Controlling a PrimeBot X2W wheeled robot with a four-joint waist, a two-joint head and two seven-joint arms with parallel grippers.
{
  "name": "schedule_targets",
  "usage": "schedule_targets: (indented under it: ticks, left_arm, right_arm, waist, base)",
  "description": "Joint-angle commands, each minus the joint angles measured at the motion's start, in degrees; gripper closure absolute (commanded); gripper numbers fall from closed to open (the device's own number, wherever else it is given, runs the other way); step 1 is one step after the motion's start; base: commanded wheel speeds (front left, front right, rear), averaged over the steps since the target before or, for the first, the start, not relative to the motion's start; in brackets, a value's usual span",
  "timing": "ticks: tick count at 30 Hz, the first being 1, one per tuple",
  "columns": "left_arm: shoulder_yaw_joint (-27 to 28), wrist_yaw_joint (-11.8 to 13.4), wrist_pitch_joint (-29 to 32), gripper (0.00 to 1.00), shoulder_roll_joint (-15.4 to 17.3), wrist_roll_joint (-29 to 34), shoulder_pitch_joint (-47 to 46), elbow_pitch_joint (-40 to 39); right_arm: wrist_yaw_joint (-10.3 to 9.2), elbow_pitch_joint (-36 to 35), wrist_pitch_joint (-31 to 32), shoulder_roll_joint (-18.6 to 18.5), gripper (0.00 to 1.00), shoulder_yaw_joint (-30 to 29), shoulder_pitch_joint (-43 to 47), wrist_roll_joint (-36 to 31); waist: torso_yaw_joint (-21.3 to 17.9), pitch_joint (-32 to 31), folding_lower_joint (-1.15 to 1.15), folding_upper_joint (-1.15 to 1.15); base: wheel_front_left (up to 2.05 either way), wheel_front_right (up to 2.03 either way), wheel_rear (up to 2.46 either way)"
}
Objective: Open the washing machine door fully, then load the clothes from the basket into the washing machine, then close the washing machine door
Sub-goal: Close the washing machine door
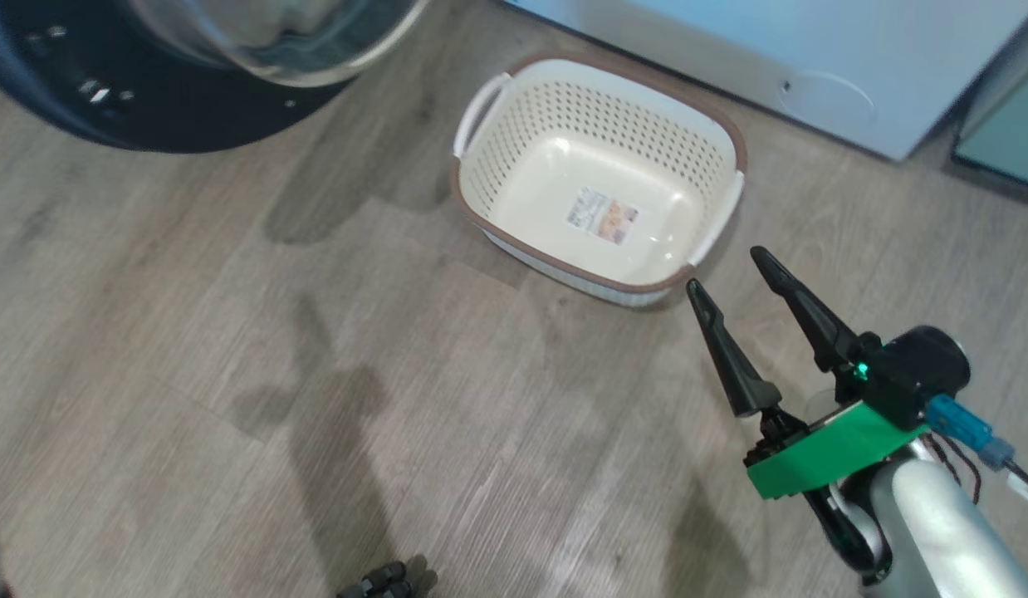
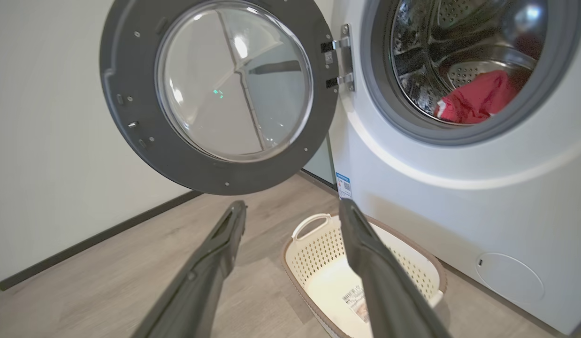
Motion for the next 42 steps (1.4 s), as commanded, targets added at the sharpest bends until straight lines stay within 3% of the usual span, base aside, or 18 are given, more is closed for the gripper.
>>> schedule_targets:
  ticks: [1,6,7,10,17,28,35,42]
  left_arm:
    - [4.2,-0.7,-0.2,1.00,4.7,-1.3,-4.1,1.1]
    - [8.5,-2.8,-0.2,1.00,9.8,-5.1,-13.0,14.8]
    - [9.7,-2.7,-0.2,1.00,12.0,-6.0,-16.3,21.4]
    - [12.3,-2.2,0.3,1.00,14.2,-8.9,-21.4,30.8]
    - [17.5,-1.2,2.2,1.00,18.5,-14.0,-27.7,44.2]
    - [31.0,1.1,12.1,1.00,16.7,-30.8,-36.0,55.2]
    - [32.1,0.2,20.3,1.00,14.8,-34.6,-36.4,57.9]
    - [33.4,-1.0,23.4,1.00,13.7,-37.2,-35.9,57.9]
  right_arm:
    - [0.00,-2.5,0.4,-0.8,0.00,1.6,-1.3,-0.2]
    - [0.00,-3.7,1.0,-2.1,0.00,2.2,-3.1,0.1]
    - [0.00,-3.9,1.1,-2.4,0.00,2.6,-3.8,0.2]
    - [0.00,-3.9,1.1,-2.7,0.00,3.0,-4.4,0.4]
    - [0.00,-3.3,0.5,-2.6,0.00,3.9,-5.2,0.7]
    - [0.00,-1.8,-0.7,-1.9,0.00,4.2,-5.5,0.9]
    - [0.00,-0.8,-1.1,-1.5,0.00,4.4,-5.3,0.9]
    - [0.00,0.0,-1.4,-0.8,0.00,4.7,-4.9,0.8]
  waist:
    - [-2.7,2.7,-0.01,0.00]
    - [-5.2,5.4,-0.01,0.00]
    - [-6.3,6.3,-0.01,0.00]
    - [-7.8,7.4,-0.01,0.00]
    - [-10.8,8.3,-0.01,0.00]
    - [-12.8,7.2,-0.01,0.00]
    - [-13.1,6.0,-0.01,0.00]
    - [-13.3,4.5,-0.01,0.00]
  base:
    - [0.00,0.00,0.00]
    - [0.00,0.00,0.00]
    - [0.00,0.00,0.00]
    - [0.00,0.00,0.00]
    - [0.00,0.00,0.00]
    - [0.00,0.00,0.00]
    - [0.00,0.00,0.00]
    - [0.00,0.00,0.00]
